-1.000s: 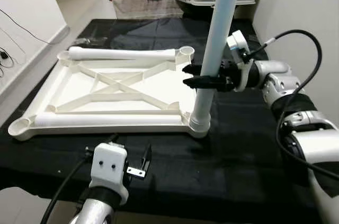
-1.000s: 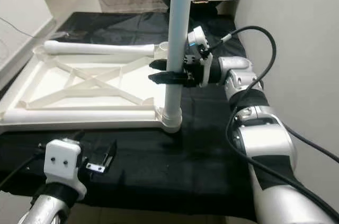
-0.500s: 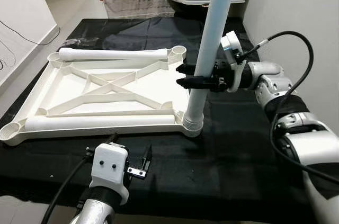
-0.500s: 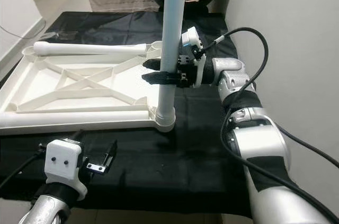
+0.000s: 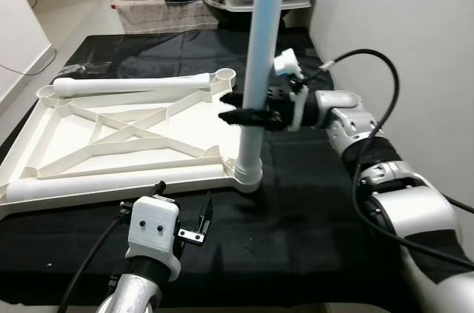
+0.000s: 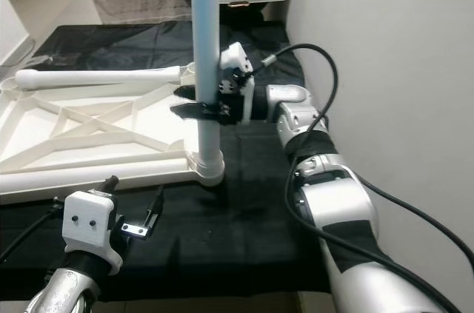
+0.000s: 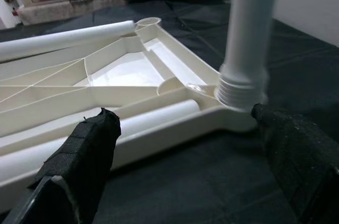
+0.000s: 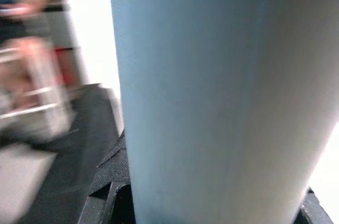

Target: Building children table

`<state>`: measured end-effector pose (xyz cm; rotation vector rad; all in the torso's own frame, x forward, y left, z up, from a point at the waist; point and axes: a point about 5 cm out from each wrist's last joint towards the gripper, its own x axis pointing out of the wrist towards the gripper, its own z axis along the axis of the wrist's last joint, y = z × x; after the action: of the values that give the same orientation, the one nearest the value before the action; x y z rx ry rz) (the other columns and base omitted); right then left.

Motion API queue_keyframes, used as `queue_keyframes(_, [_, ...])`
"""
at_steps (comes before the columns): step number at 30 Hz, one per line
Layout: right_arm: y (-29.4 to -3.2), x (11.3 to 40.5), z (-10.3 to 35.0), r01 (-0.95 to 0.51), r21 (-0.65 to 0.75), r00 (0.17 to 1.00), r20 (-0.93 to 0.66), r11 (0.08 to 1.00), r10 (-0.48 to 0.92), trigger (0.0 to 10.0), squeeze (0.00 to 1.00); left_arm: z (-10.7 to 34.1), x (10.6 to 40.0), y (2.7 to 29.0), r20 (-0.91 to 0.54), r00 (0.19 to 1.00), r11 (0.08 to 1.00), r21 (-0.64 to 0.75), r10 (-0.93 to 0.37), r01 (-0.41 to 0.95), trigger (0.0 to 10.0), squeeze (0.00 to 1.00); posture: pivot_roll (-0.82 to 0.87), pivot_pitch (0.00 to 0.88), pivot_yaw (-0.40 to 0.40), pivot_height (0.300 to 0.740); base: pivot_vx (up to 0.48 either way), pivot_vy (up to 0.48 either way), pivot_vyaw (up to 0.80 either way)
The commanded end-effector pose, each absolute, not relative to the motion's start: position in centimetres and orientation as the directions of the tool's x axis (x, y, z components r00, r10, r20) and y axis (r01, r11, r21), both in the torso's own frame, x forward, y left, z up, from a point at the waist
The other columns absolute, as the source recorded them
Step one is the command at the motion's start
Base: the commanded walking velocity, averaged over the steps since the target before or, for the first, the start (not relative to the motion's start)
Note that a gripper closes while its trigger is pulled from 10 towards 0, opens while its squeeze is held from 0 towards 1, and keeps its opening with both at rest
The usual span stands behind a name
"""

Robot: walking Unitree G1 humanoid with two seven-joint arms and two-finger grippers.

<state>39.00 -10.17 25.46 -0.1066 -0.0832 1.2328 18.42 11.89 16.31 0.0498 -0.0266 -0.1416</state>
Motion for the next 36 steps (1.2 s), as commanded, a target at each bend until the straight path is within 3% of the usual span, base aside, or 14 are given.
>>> queue_keyframes(1, [-11.5,39.5,21.2,-0.848,-0.026,0.529,-0.11,0.53,0.841,10.0,0.0,15.8,18.6,11.9,0.004,0.99,0.988,0.059,-0.143,0.143,10.0,0.0,0.08,0.14,0.021,0.74,0.0,0.0,0.0])
queue_keyframes(2, [-11.7,39.7,21.2,-0.818,-0.016,0.573,-0.101,0.575,0.813,10.0,0.0,15.8,18.6,11.9,0.005,0.989,0.988,0.058,-0.144,0.144,10.0,0.0,0.08,0.14,0.021,0.74,0.0,0.0,0.0])
queue_keyframes(6, [-11.7,39.7,21.1,-0.798,-0.02,0.602,-0.093,0.603,0.793,10.0,0.0,15.8,18.7,11.9,0.006,0.989,0.988,0.058,-0.146,0.146,10.0,0.0,0.08,0.141,0.026,0.74,0.0,0.0,0.0])
queue_keyframes(10, [-11.3,40.0,20.2,-0.632,-0.064,0.775,-0.076,0.772,0.628,10.0,0.0,15.7,18.9,12.0,0.007,0.989,0.987,0.062,-0.15,0.149,10.0,0.0,0.08,0.143,0.032,0.74,0.0,0.0,0.0])
queue_keyframes(13, [-10.4,40.0,20.0,-0.515,-0.07,0.857,-0.076,0.854,0.51,10.0,0.0,15.8,19.0,12.1,0.011,0.989,0.987,0.063,-0.146,0.145,10.0,0.0,0.08,0.142,0.031,0.74,0.0,0.0,0.0])
queue_keyframes(19, [-9.7,40.1,19.6,-0.368,-0.059,0.926,-0.107,0.928,0.361,10.0,0.0,15.8,19.2,12.1,0.015,0.99,0.988,0.063,-0.143,0.142,10.0,0.0,0.07,0.14,0.032,0.74,0.0,0.0,0.0])
queue_keyframes(22, [-9.6,40.5,19.8,-0.113,-0.082,0.988,-0.112,0.99,0.104,10.0,0.0,15.8,19.4,12.2,0.021,0.99,0.988,0.066,-0.14,0.138,10.0,0.0,0.08,0.137,0.028,0.74,0.0,0.0,0.0])
queue_keyframes(23, [-9.6,40.5,19.8,-0.113,-0.082,0.988,-0.112,0.99,0.104,10.0,0.0,15.8,19.4,12.2,0.021,0.99,0.988,0.066,-0.14,0.138,10.0,0.0,0.08,0.137,0.028,0.74,0.0,0.0,0.0])
queue_keyframes(25, [-10.3,40.6,19.1,0.103,-0.062,0.981,-0.161,0.993,-0.112,10.0,0.0,15.8,19.6,12.3,0.024,0.991,0.989,0.071,-0.135,0.133,10.0,0.0,0.08,0.131,0.022,0.74,0.0,0.0,0.0])
queue_keyframes(28, [-10.7,40.4,18.9,0.187,-0.065,0.965,-0.173,0.98,-0.196,10.0,0.0,15.8,19.7,12.3,0.026,0.991,0.989,0.071,-0.133,0.131,10.0,0.0,0.08,0.131,0.022,0.74,0.0,0.0,0.0])
queue_keyframes(30, [-11.6,40.0,18.5,0.376,-0.043,0.903,-0.205,0.926,-0.377,10.0,0.0,15.9,19.7,12.3,0.031,0.991,0.989,0.069,-0.132,0.13,10.0,0.0,0.08,0.127,0.02,0.74,0.0,0.0,0.0])
queue_keyframes(31, [-11.6,40.0,18.5,0.376,-0.043,0.903,-0.205,0.926,-0.377,10.0,0.0,15.9,19.7,12.3,0.031,0.991,0.989,0.069,-0.132,0.13,10.0,0.0,0.08,0.127,0.02,0.74,0.0,0.0,0.0])
queue_keyframes(32, [-12.5,39.3,18.2,0.529,-0.042,0.827,-0.196,0.847,-0.526,10.0,0.0,15.9,19.7,12.3,0.034,0.99,0.989,0.076,-0.133,0.131,10.0,0.0,0.08,0.124,0.02,0.74,0.0,0.0,0.0])
queue_keyframes(36, [-13.0,38.6,17.9,0.635,-0.043,0.75,-0.201,0.771,-0.63,10.0,0.0,16.0,19.9,12.4,0.039,0.99,0.988,0.078,-0.133,0.13,10.0,0.0,0.08,0.121,0.019,0.74,0.0,0.0,0.0])
